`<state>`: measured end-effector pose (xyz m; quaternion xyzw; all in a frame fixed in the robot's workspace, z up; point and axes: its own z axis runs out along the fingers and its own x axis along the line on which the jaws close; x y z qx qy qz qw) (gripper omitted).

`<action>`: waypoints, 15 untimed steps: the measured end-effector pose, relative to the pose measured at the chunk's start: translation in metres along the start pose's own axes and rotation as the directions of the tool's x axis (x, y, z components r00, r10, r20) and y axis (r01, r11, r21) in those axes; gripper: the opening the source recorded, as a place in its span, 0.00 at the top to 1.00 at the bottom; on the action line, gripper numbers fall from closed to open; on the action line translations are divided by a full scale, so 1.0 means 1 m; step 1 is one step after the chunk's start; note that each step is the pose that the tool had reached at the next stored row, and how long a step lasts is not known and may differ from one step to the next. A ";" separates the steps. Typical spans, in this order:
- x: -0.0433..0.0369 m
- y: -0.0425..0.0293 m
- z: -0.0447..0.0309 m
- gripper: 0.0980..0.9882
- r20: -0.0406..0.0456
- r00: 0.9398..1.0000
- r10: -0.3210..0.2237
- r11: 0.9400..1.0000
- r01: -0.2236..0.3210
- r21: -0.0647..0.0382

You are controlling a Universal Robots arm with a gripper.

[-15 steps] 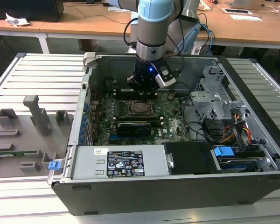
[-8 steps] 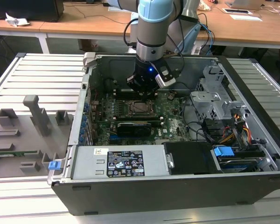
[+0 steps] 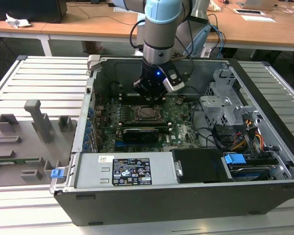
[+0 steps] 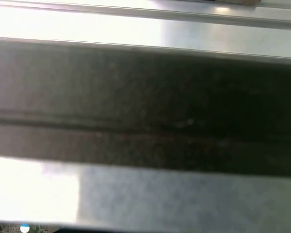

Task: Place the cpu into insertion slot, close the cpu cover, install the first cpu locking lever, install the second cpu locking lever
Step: 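Install the first cpu locking lever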

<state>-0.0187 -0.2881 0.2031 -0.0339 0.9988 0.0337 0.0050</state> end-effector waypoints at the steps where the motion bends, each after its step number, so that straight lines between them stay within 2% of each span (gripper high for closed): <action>1: 0.0000 0.0000 0.0003 0.99 0.000 1.000 0.000 1.000 0.000 0.001; 13: -0.0008 0.0024 0.0015 0.99 0.000 1.000 0.000 1.000 0.000 0.002; 15: -0.0008 0.0029 -0.0058 0.99 0.000 1.000 0.000 1.000 0.000 0.002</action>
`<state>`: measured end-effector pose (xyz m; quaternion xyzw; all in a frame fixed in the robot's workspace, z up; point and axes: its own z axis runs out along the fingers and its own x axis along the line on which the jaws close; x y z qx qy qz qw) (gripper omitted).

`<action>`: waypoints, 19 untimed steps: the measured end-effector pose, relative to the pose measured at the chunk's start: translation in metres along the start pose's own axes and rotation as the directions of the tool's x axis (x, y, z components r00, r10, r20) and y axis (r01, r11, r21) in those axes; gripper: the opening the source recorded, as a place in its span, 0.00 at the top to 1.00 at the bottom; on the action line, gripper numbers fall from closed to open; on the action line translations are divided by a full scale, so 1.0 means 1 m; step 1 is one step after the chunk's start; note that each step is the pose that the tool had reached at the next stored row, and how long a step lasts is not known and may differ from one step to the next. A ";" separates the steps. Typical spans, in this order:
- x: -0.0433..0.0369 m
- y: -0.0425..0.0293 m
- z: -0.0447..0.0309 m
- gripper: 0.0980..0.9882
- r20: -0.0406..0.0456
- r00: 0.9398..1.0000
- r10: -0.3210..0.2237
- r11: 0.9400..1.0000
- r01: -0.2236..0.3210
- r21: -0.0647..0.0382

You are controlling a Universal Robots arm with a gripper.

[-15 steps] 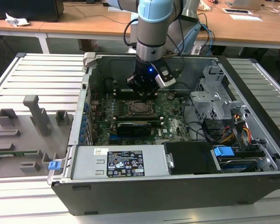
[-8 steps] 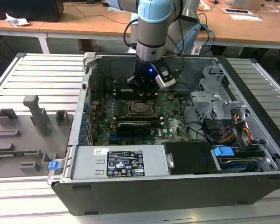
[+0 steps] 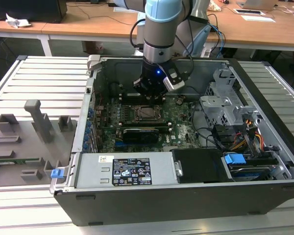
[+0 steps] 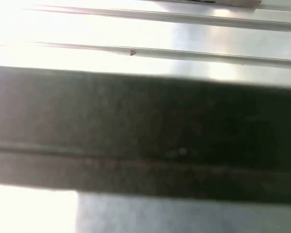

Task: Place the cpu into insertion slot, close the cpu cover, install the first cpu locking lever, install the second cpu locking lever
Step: 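Install the first cpu locking lever, then install the second cpu locking lever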

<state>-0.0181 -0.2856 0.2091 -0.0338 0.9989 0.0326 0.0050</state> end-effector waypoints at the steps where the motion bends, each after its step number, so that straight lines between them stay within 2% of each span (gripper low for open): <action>1: -0.0001 0.0002 -0.0021 0.99 0.000 1.000 0.000 1.000 0.000 0.000; 6: -0.0002 -0.0005 -0.0033 0.99 0.000 1.000 0.000 1.000 0.000 0.001; 12: 0.0001 -0.0057 -0.0036 0.99 0.000 1.000 0.000 1.000 0.000 0.000; 19: 0.0003 -0.0079 -0.0038 0.99 0.000 1.000 0.000 1.000 0.000 0.000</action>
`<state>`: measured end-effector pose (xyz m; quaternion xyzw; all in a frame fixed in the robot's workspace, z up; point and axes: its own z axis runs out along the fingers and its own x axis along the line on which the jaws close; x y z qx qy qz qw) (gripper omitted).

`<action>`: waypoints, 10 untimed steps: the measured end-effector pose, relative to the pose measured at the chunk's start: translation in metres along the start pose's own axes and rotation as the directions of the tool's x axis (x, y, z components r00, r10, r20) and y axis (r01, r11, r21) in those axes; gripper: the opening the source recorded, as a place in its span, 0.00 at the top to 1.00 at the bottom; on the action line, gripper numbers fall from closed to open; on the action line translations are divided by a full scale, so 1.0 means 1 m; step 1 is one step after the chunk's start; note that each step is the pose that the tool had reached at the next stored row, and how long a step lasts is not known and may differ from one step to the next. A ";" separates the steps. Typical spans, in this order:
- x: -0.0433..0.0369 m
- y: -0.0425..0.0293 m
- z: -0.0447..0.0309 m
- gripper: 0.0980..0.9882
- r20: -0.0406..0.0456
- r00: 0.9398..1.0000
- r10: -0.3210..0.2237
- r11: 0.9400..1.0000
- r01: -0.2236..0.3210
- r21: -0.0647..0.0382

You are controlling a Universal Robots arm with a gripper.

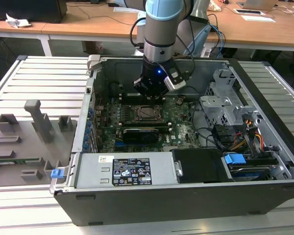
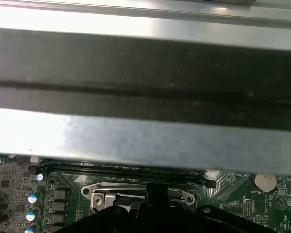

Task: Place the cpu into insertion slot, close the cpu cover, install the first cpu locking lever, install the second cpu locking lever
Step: 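Install the second cpu locking lever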

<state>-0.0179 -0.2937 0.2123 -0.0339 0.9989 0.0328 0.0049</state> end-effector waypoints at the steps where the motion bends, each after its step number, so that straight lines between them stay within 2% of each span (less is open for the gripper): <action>1: 0.0000 -0.0008 0.0000 0.99 0.000 1.000 0.000 1.000 0.000 0.000; 10: 0.0002 -0.0038 -0.0002 0.99 0.000 1.000 0.000 1.000 0.000 0.000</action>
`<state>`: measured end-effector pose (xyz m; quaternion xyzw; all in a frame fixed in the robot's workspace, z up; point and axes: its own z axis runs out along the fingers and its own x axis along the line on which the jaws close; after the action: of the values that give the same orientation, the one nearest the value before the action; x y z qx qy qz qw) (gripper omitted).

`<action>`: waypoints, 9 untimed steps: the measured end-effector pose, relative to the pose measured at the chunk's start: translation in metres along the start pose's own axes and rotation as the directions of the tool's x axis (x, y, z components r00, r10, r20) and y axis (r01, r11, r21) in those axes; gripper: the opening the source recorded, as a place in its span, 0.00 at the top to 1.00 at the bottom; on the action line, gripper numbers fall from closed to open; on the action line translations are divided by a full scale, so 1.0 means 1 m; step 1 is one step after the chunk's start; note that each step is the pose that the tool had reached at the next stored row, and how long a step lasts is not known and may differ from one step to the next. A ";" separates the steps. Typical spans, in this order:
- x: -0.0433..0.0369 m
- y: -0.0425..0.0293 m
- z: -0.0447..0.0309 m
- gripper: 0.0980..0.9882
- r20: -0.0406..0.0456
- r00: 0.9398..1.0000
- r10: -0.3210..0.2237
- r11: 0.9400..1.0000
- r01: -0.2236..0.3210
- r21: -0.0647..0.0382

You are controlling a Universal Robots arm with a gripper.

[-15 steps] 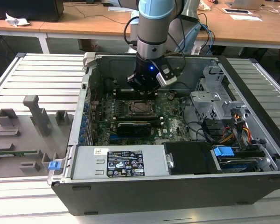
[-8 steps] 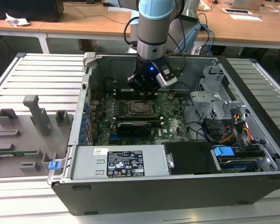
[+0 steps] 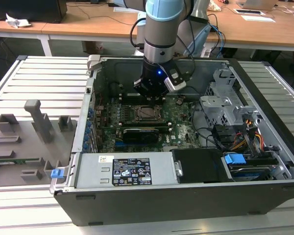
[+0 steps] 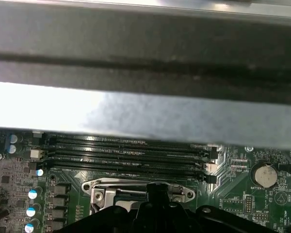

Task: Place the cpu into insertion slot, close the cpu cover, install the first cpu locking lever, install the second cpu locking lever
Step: 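Install the second cpu locking lever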

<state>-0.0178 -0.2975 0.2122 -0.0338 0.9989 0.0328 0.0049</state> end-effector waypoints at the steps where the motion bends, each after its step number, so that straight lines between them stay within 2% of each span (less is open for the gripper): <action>1: 0.0000 -0.0005 0.0000 0.99 0.000 1.000 0.000 1.000 0.000 0.000; 9: -0.0002 0.0001 -0.0129 0.99 0.000 1.000 0.000 1.000 0.000 0.000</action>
<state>-0.0178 -0.2982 0.2252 -0.0339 0.9989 0.0327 0.0049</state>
